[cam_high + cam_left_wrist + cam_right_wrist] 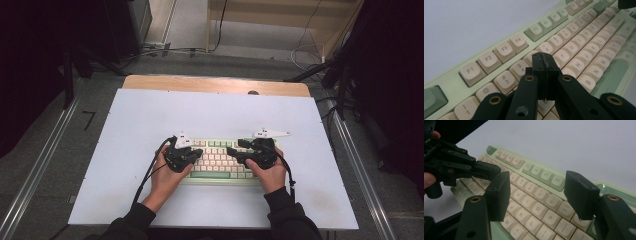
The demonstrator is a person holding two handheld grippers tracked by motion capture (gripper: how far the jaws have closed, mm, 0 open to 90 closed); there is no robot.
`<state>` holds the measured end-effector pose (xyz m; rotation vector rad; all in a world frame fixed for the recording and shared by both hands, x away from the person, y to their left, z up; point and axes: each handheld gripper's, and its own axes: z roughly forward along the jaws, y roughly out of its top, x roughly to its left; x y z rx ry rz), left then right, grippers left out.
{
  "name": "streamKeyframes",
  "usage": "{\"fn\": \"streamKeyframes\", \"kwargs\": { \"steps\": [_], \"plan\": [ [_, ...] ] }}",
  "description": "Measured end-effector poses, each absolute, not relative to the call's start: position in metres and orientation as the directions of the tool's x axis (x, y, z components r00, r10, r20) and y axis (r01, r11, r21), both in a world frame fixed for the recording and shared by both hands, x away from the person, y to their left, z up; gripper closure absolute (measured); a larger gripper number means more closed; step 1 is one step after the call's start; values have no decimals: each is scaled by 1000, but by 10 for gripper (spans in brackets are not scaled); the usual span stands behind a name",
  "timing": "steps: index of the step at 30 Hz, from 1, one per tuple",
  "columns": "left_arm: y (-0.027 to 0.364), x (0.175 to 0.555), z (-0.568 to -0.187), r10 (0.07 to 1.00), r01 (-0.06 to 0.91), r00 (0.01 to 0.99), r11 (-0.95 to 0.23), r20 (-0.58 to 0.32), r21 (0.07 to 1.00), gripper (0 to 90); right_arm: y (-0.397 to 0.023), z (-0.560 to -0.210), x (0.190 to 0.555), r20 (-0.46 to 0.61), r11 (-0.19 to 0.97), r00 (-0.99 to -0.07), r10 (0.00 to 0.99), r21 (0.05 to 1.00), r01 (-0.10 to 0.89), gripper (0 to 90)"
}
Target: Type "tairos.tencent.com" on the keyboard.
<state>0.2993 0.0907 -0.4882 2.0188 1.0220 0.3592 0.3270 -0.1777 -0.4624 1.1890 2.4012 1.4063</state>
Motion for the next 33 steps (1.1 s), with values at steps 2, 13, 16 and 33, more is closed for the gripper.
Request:
{"fn": "streamKeyframes", "kwargs": {
  "steps": [2, 13, 16, 33],
  "plan": [
    [90, 300, -489, 769, 542, 632, -353, -94, 763, 900, -177, -463, 326, 272, 266, -685, 676, 776, 572, 363],
    [111, 290, -464, 748, 463, 635, -170, -191, 870, 652, -180, -462, 325, 263, 269, -687, 678, 781, 564, 362],
    [125, 285, -459, 752, 418, 626, -100, -206, 903, 564, -183, -462, 326, 263, 265, -680, 684, 779, 568, 362],
    [172, 266, -475, 783, 440, 549, 30, -294, 898, 297, -190, -464, 321, 237, 279, -672, 701, 777, 564, 354]
  ]
}}
